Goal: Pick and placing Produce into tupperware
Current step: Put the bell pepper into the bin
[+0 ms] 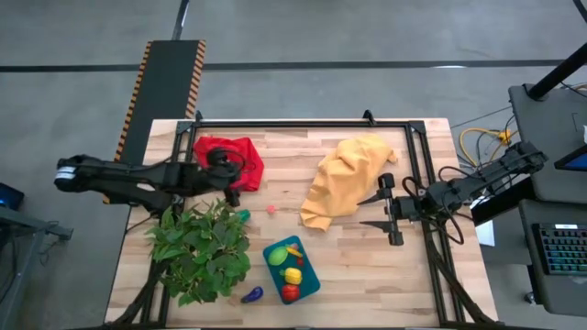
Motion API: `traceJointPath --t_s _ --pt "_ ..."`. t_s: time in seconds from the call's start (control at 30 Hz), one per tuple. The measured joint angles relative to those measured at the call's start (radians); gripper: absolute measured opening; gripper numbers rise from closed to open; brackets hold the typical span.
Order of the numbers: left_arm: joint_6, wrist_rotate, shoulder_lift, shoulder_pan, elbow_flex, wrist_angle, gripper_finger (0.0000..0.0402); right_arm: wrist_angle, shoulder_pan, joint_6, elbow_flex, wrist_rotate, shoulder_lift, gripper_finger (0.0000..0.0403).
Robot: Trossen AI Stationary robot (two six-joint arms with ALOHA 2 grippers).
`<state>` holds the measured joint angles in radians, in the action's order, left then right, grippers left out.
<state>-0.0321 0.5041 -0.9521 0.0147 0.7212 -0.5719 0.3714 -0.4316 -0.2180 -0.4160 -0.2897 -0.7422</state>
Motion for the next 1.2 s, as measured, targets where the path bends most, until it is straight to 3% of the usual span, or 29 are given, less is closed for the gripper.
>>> traceJointPath --t_s 0.13,0.2,0.43,0.8,1.2 --pt "-0.067 -0.186 -0.051 0.0 0.027 -0.038 0.0288 0.0 0.0 0.0 0.0 0.0 0.0 0.0215" --pt "-0.069 -0.229 -0.076 0.0 0.027 -0.039 0.0288 0.0 0.0 0.0 0.0 0.0 0.0 0.0215" --pt "-0.095 -0.237 -0.185 0.0 0.017 -0.051 0.0288 0.0 0.0 0.0 0.0 0.0 0.0 0.0215" --pt "-0.173 -0.346 -0.338 0.0 0.013 -0.129 0.0288 0.0 0.0 0.0 0.0 0.0 0.0 0.0215" --pt "-0.172 -0.347 -0.341 0.0 0.066 -0.174 0.0288 0.0 0.0 0.0 0.0 0.0 0.0 0.0215"
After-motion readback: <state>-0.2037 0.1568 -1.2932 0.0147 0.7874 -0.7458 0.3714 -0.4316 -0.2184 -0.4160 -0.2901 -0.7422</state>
